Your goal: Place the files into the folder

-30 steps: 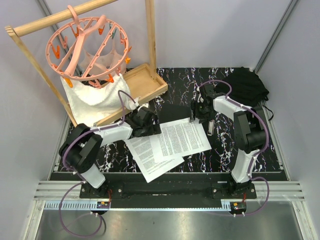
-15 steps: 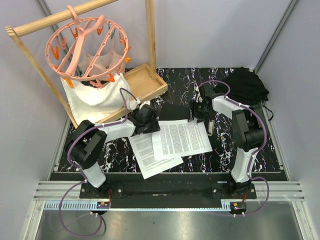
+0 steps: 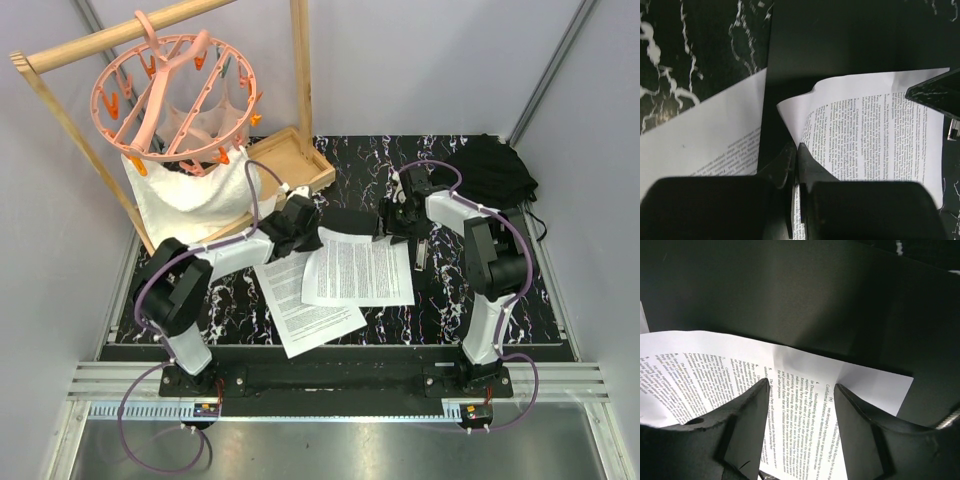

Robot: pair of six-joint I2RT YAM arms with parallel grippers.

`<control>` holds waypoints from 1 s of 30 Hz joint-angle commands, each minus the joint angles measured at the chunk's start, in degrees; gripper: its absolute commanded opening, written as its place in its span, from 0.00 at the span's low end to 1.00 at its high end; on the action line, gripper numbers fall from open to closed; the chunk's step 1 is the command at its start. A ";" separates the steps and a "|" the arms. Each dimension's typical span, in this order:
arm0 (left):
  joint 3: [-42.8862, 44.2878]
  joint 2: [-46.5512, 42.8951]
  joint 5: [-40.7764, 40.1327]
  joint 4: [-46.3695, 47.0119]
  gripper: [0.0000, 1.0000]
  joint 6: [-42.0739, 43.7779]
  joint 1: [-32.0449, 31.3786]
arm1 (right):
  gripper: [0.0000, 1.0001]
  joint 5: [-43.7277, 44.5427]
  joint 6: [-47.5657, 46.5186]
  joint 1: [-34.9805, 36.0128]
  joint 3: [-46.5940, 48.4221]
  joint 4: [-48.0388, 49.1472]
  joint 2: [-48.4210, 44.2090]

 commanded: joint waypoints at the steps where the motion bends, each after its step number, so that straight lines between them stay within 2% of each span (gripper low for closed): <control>1: 8.83 4.68 -0.53 -2.28 0.01 7.11 1.08 | 0.66 1.57 1.43 -3.20 0.87 -0.39 -4.86; 3: 12.68 6.71 -0.44 -5.44 0.00 8.52 1.44 | 0.68 3.32 1.08 -4.42 0.78 -1.97 -7.31; 8: 15.95 11.81 2.02 -5.89 0.00 9.05 2.41 | 0.78 8.59 0.03 -5.84 -0.80 -5.31 -11.46; 13: 21.40 16.12 4.13 -7.99 0.00 13.09 2.67 | 0.80 15.09 -1.73 -7.33 -2.48 -6.99 -10.68; 14: 22.89 16.56 4.05 -9.30 0.00 14.84 2.76 | 0.79 16.24 -1.91 -7.33 -2.48 -7.51 -10.24; 18: 26.59 18.67 5.01 -12.30 0.01 18.63 3.02 | 0.58 15.90 -0.51 -7.33 -2.48 -7.69 -7.34; 24: 29.58 20.61 5.36 -14.24 0.02 20.39 3.29 | 0.54 18.53 1.25 -7.33 -3.97 -7.96 -6.54; 27: 31.34 22.19 6.84 -15.38 0.03 20.30 3.38 | 0.43 18.01 1.43 -7.33 -4.58 -8.22 -6.28; 30: 32.31 22.98 7.56 -15.73 0.04 19.95 3.38 | 0.41 17.57 1.61 -7.33 -5.29 -7.87 -5.58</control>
